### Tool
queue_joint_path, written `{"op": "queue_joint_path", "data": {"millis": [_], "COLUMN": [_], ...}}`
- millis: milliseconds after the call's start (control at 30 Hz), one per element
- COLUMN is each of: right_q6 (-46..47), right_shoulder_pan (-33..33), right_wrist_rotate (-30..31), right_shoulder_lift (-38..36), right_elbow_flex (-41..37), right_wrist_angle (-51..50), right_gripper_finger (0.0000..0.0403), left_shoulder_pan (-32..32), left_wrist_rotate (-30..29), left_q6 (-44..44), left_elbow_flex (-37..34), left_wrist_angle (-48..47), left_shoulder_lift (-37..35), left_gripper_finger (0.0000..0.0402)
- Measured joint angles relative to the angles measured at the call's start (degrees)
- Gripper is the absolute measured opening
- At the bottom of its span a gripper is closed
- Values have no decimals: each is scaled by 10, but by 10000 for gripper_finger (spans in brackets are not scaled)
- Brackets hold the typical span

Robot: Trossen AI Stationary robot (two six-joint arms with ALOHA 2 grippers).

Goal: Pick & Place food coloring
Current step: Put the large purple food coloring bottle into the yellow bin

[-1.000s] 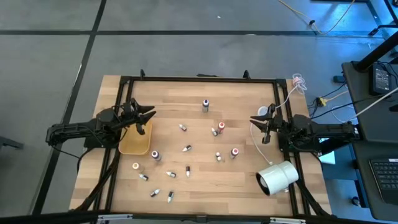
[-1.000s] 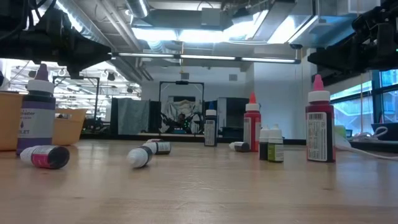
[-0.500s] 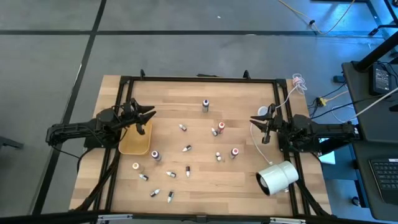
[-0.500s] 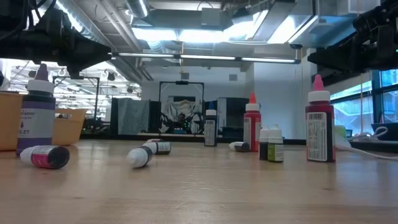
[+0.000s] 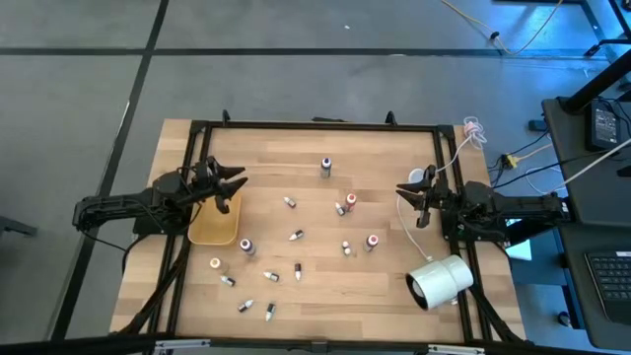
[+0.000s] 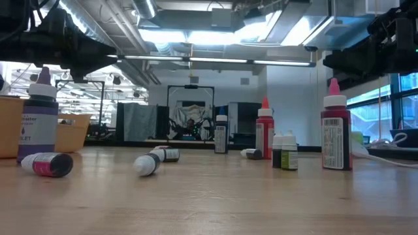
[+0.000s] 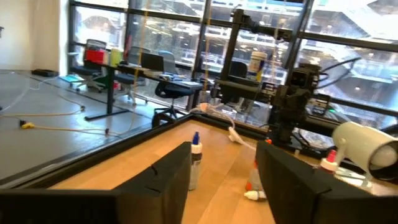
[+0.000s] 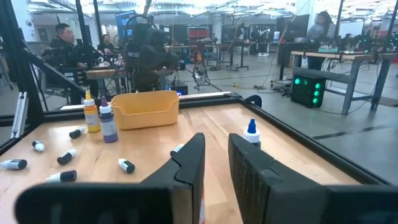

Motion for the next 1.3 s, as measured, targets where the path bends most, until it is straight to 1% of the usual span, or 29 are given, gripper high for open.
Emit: {"op": "queue_joint_path", "data": {"millis": [167, 300, 433, 533, 633, 767, 867, 933, 1000, 1067, 1133, 1233, 1300], "right_q6": [0, 0, 0, 0, 0, -2, -2, -2, -2, -2, -2, -1, -1], "right_shoulder_pan": [0, 0, 0, 0, 0, 0, 0, 0, 0, 0, 0, 0, 0], "right_wrist_rotate": [0, 0, 0, 0, 0, 0, 0, 0, 0, 0, 0, 0, 0], "right_shoulder_lift": [0, 0, 0, 0, 0, 0, 0, 0, 0, 0, 0, 0, 0], "right_elbow_flex": [0, 0, 0, 0, 0, 0, 0, 0, 0, 0, 0, 0, 0], "right_wrist_angle": [0, 0, 0, 0, 0, 0, 0, 0, 0, 0, 0, 0, 0], "right_gripper_finger": [75, 75, 75, 75, 75, 75, 75, 75, 75, 75, 75, 75, 75], "left_shoulder_pan": [0, 0, 0, 0, 0, -10, -30, -47, -64, -83, -101, -127, -144], "left_wrist_rotate": [45, 78, 108, 104, 92, 114, 109, 108, 98, 88, 72, 42, 32], "left_q6": [2, 21, 9, -11, -54, -59, -40, -23, -18, -15, -22, -60, -95], "left_elbow_flex": [0, 0, 0, 0, 1, 30, 76, 120, 173, 240, 315, 434, 503], "left_wrist_angle": [0, 0, 0, 1, 21, 34, 23, 1, -41, -111, -212, -375, -474], "left_shoulder_lift": [0, 0, 0, 0, 1, 31, 92, 153, 223, 300, 375, 481, 549], "left_gripper_finger": [237, 262, 267, 267, 267, 267, 263, 259, 255, 252, 252, 251, 251]}}
